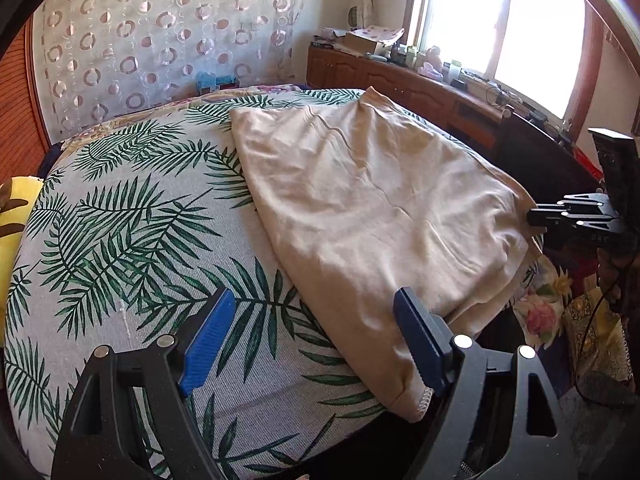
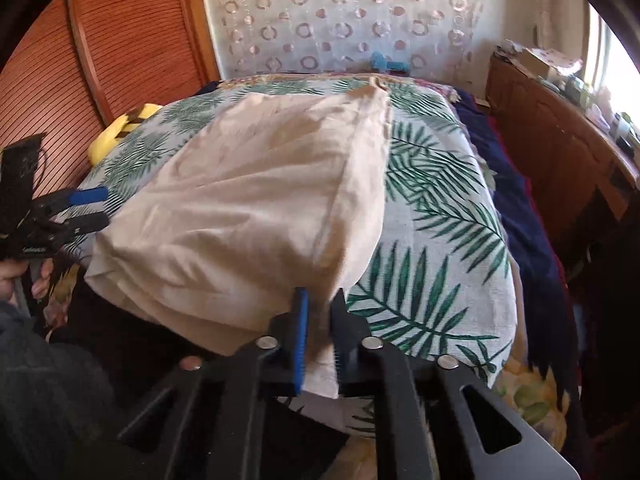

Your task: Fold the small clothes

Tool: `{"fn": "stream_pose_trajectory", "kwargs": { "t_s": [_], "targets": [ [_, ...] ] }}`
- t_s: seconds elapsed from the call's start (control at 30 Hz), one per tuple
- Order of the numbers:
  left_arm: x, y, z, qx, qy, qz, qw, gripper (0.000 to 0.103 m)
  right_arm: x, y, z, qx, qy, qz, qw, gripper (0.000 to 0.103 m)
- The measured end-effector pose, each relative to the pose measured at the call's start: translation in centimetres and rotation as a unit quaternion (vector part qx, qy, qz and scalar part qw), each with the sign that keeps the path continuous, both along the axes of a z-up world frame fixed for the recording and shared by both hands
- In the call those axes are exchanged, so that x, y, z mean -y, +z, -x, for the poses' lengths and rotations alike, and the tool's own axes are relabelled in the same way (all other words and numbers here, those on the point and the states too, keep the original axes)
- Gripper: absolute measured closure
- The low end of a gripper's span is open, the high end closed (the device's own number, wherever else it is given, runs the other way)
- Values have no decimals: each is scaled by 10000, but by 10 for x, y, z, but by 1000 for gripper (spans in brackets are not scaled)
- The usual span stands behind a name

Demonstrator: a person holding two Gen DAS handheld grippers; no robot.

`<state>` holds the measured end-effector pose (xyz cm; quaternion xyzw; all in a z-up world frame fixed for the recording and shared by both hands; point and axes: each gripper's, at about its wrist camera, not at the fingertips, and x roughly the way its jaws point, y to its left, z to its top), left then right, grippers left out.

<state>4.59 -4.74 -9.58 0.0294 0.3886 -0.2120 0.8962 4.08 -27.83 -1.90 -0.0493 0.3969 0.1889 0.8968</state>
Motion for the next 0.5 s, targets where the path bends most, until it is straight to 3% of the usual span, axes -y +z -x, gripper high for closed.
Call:
{"fn": "stream_pose_trajectory", "kwargs": {
  "t_s": [0.07,0.23,0.5],
  "targets": [
    [1,0,4,-8,-44,-11,10000,21,-2,6,4,129,48,61,9999,101],
    [-3,-4,12,-77,-40,-24,10000,21,14,23,21,412,-76,189,9989,102],
    [-5,-11,15,-226,-61,-4,9997,21,23,-2,17,62,-247,104,9996,101]
  ]
}}
